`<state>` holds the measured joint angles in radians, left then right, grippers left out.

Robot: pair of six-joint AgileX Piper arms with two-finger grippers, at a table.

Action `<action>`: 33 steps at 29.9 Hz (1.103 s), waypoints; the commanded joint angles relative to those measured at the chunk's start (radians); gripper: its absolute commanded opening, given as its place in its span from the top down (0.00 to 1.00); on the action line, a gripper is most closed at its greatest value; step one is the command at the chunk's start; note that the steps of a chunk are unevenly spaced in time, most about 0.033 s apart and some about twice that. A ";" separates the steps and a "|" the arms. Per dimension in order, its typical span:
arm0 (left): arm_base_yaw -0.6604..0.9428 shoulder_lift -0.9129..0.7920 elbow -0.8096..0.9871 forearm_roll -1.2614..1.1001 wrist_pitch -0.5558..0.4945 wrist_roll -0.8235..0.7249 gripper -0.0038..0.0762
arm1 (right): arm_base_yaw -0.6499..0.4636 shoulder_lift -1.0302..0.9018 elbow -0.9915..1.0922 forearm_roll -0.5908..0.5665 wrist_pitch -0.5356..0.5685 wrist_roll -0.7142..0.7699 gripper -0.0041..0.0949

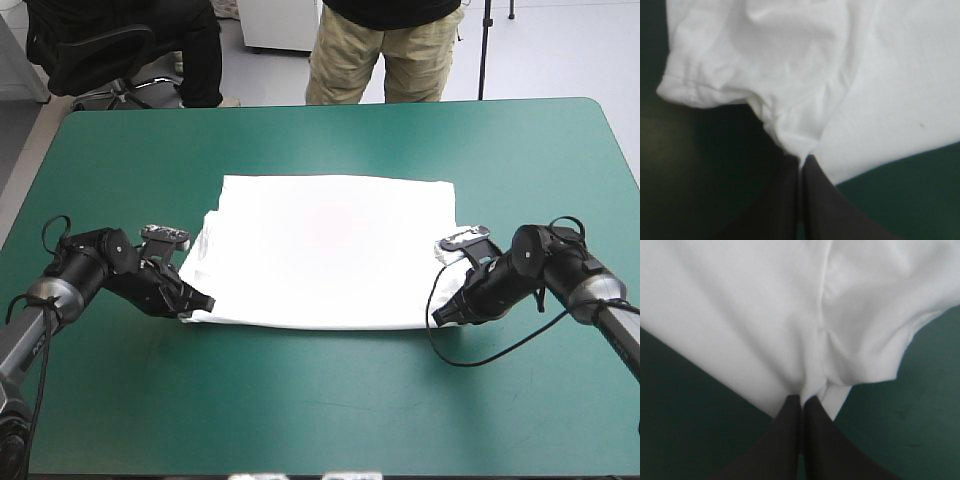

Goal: Fold the cloth

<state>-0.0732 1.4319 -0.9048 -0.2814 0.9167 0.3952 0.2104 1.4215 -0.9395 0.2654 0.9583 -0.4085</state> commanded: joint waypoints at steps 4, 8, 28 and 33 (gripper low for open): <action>-0.050 -0.057 0.009 -0.016 -0.001 -0.010 0.97 | -0.008 -0.056 0.000 0.020 0.003 -0.008 0.98; -0.057 -0.057 0.009 -0.030 -0.018 0.014 0.95 | -0.008 -0.056 0.000 0.020 0.032 -0.001 0.92; -0.057 -0.208 -0.150 -0.092 -0.207 -0.056 0.50 | -0.032 -0.232 -0.233 -0.338 -0.045 0.378 0.36; -0.057 -0.175 -0.164 -0.107 -0.207 -0.056 0.50 | -0.118 -0.083 -0.250 -0.265 -0.090 0.305 0.36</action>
<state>-0.1255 1.2672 -1.0342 -0.3548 0.7460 0.3492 0.1410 1.2828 -1.1574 -0.0353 0.9362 -0.0513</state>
